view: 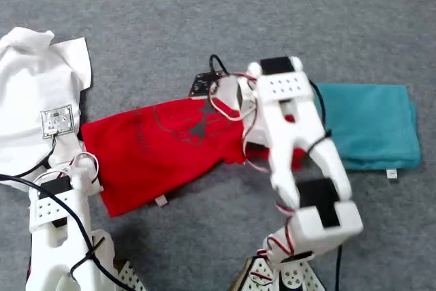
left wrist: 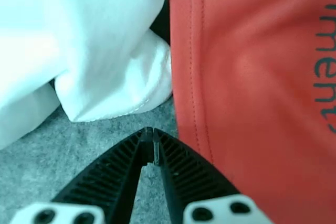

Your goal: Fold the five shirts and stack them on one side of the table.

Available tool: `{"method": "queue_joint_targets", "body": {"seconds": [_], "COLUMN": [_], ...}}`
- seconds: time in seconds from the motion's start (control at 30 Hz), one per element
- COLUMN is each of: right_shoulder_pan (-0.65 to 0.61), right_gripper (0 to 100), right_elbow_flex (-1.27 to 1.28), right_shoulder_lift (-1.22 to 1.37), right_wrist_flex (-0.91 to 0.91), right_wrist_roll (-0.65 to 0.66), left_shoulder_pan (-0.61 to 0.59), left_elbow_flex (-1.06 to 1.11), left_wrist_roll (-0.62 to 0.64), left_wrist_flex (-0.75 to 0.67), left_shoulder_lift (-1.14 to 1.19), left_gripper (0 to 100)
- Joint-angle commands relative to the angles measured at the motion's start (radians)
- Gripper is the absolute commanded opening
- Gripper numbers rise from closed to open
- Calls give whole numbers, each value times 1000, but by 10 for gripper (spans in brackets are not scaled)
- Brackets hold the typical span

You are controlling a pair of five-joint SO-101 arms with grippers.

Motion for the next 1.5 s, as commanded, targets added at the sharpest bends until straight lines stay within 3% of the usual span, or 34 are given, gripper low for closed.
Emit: {"method": "queue_joint_targets", "body": {"seconds": [0.0,0.17,0.6,0.83,1.1,1.23,1.33,1.47], "right_shoulder_pan": [-25,-48,-91,-84,-61,-65,-81,-96], "right_gripper": [4,4,16,313,182,0,33,5], "right_elbow_flex": [-168,-358,-776,-952,-892,-691,-513,-338], "right_shoulder_lift": [101,246,530,547,435,275,194,217], "right_wrist_flex": [52,101,104,173,189,189,141,-52], "right_wrist_roll": [55,147,178,172,110,71,66,6], "left_shoulder_pan": [-2,-2,0,0,0,0,0,0], "left_elbow_flex": [-5,-5,-5,-5,-5,-5,-5,-5], "left_wrist_roll": [-5,-5,-8,-8,-8,-9,-9,-9], "left_wrist_flex": [-14,-14,-14,-15,-15,-15,-15,-15], "left_shoulder_lift": [-12,-12,-12,-12,-12,-12,-12,-12], "left_gripper": [19,19,19,19,19,19,19,19]}}
